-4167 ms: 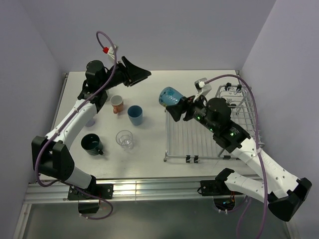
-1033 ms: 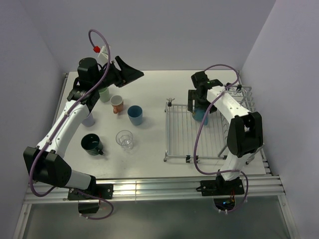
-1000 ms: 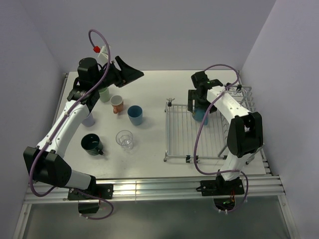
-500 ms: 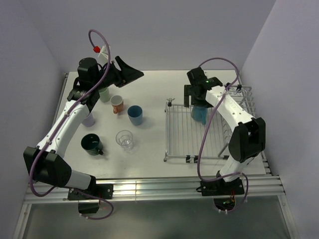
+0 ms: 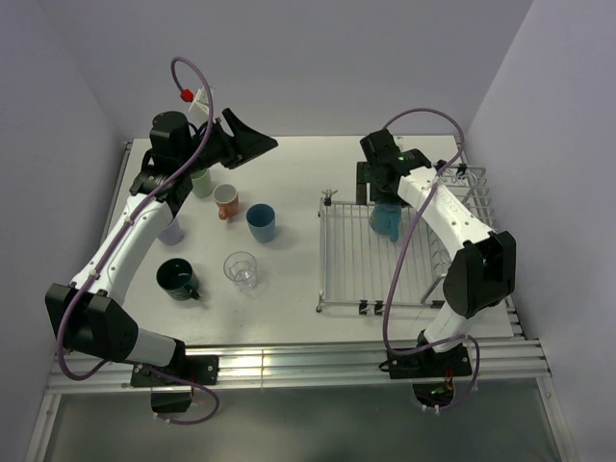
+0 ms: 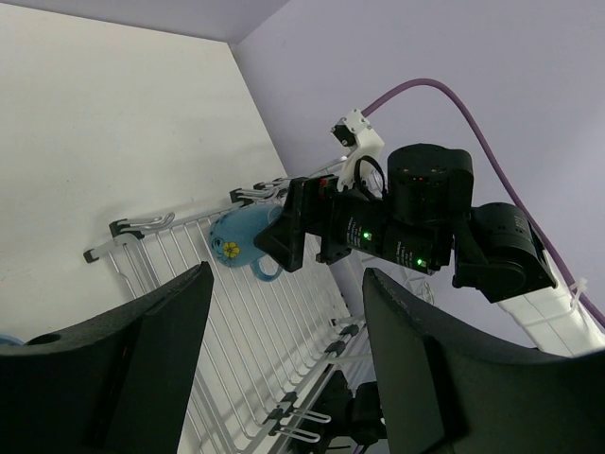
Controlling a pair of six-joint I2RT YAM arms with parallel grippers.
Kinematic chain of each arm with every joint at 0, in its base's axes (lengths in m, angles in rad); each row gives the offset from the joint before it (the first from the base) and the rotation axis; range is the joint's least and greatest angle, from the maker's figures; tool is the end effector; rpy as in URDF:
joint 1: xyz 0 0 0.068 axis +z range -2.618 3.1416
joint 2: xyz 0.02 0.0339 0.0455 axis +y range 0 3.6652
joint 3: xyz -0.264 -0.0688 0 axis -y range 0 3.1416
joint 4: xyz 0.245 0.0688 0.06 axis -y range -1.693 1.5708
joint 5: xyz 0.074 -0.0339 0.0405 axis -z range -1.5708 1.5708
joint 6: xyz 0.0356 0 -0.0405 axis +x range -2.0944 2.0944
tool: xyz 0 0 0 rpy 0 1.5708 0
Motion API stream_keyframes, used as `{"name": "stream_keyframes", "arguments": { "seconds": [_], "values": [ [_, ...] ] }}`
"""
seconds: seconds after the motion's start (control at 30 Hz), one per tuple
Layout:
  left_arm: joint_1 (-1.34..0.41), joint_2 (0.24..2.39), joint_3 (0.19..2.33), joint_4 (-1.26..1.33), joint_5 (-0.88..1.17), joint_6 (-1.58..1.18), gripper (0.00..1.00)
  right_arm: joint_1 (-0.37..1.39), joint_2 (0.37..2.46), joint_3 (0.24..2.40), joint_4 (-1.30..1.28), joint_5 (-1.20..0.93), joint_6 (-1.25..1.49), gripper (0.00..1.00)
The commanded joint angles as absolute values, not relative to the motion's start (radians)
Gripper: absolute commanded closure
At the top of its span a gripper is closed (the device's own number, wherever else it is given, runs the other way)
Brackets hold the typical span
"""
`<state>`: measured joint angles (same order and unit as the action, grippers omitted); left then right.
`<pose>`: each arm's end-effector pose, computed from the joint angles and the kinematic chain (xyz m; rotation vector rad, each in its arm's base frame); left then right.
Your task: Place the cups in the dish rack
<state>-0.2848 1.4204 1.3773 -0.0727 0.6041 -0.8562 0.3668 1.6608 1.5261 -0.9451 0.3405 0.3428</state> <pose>0.3114 -0.1122 0.4120 -0.0280 1.8593 -1.3315 0.3266 0.1127 0.3081 0.0796 2.5622 -0.1899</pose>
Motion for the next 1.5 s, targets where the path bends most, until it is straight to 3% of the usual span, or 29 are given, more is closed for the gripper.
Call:
{"name": "stream_keyframes", "arguments": {
  "seconds": [0.0, 0.5, 0.67, 0.77, 0.87, 0.9, 1.07, 1.13, 1.47],
  "values": [
    [-0.282, 1.414, 1.373, -0.046, 0.6, -0.836, 0.29, 0.374, 1.608, 1.572, -0.946, 0.379, 0.35, 0.01],
    [-0.284, 1.422, 1.37, -0.06, 0.584, -0.833, 0.3, 0.385, 1.533, 1.574, -0.931, 0.38, 0.337, 0.02],
    [-0.284, 1.419, 1.377, -0.081, 0.569, -0.824, 0.3, 0.434, 1.511, 1.56, -0.901, 0.373, 0.325, 0.07],
    [-0.284, 1.419, 1.382, -0.097, 0.558, -0.818, 0.3, 0.483, 1.529, 1.529, -0.873, 0.386, 0.322, 0.18],
    [-0.285, 1.414, 1.376, -0.103, 0.554, -0.816, 0.3, 0.508, 1.583, 1.509, -0.861, 0.406, 0.328, 0.44],
    [-0.285, 1.41, 1.374, -0.104, 0.552, -0.815, 0.3, 0.521, 1.595, 1.499, -0.853, 0.411, 0.328, 0.59],
    [-0.285, 1.393, 1.365, -0.13, 0.535, -0.801, 0.3, 0.532, 1.692, 1.476, -0.818, 0.451, 0.334, 0.94],
    [-0.285, 1.385, 1.359, -0.135, 0.532, -0.795, 0.3, 0.532, 1.735, 1.474, -0.808, 0.469, 0.33, 1.0],
    [-0.285, 1.374, 1.336, -0.127, 0.532, -0.793, 0.31, 0.532, 1.864, 1.479, -0.801, 0.586, 0.33, 1.0]
  ]
}}
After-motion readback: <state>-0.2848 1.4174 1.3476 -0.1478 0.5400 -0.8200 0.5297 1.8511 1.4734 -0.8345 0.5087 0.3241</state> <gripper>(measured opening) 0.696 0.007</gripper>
